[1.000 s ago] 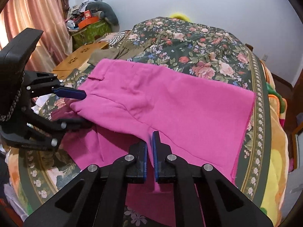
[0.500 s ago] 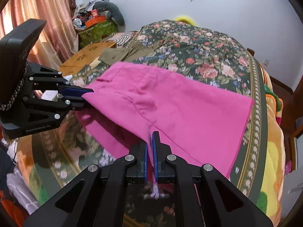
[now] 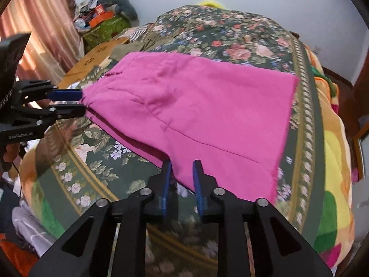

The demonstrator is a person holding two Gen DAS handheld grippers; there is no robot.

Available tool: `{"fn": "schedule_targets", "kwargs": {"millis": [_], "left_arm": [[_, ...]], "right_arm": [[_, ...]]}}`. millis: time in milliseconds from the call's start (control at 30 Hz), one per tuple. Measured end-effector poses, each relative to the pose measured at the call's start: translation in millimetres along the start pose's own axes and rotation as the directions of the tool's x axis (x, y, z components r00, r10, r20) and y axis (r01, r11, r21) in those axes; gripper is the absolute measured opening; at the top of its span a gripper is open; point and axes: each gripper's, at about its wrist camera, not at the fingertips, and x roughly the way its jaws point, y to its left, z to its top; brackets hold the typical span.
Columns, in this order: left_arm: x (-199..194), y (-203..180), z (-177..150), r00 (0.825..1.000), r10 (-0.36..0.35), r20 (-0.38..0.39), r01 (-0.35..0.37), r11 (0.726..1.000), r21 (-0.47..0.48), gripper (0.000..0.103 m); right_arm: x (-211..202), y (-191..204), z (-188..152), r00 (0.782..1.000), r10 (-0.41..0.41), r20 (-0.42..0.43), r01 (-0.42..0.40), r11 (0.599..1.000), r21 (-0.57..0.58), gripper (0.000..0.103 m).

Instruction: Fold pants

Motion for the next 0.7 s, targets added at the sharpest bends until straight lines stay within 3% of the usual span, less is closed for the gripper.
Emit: {"fn": "schedule_targets", "kwargs": {"millis": [200,300,433,600,700], "left_arm": [[-16,41,-4,1.000,0.005,0.020,-0.002,0.987,-0.159,0.044],[-14,57,-5,1.000,0.002,0.019,0.003,0.973,-0.232,0.044],[-1,66,-7,0.998,-0.070,-0.006,0.065,0.949,-0.310,0.044],[23,53,-8,0.991,-0.122,-0.059,0.097,0.942,-0.322,0.044],[26,45,-8,0.994,-0.101,-0.052,0.081,0.949,-0.305,0.034]], "right_arm": [[-29,-17,-4,0.996,-0.041,0.079,0.038,0.998,0.047,0.040],[-33,-26,-5,0.992,-0.081,0.092,0.076,0.995,0.062,0.040],[-27,-42,-10,0.992,-0.098,0.080,0.088,0.989,0.119,0.040],[-10,-57,-18,0.995,-0.094,0.034,0.086,0.978,0.190,0.040],[1,-60,-24,0.997,-0.078,0.004,0.076,0.976,0.205,0.040]]}}
